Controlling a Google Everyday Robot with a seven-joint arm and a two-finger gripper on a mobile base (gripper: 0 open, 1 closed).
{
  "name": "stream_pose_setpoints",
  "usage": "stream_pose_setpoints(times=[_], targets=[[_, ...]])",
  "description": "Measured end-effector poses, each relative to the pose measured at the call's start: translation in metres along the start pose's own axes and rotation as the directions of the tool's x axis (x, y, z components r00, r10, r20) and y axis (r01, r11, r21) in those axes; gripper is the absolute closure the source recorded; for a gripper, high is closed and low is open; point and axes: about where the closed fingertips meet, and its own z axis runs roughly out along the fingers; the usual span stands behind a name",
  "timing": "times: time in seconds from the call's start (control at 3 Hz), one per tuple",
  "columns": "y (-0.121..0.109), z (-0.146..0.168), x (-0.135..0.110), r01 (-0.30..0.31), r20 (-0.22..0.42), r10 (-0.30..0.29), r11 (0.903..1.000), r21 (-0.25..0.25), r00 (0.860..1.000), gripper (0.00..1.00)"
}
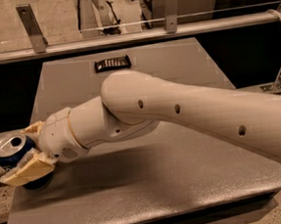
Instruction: Move pepsi can near rxbar blueberry
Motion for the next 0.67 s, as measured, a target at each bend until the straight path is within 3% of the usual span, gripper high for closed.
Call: stream_pose_setpoints(times=[0.33,0.67], targets=[[-0.009,-0.036,-0.005,0.005,-0.006,-0.005,0.9975,0.071,1.000,0.96],[-0.013,-0.080,-0.012,0.019,-0.032,-0.015,0.9912,0.131,0.999,1.00]])
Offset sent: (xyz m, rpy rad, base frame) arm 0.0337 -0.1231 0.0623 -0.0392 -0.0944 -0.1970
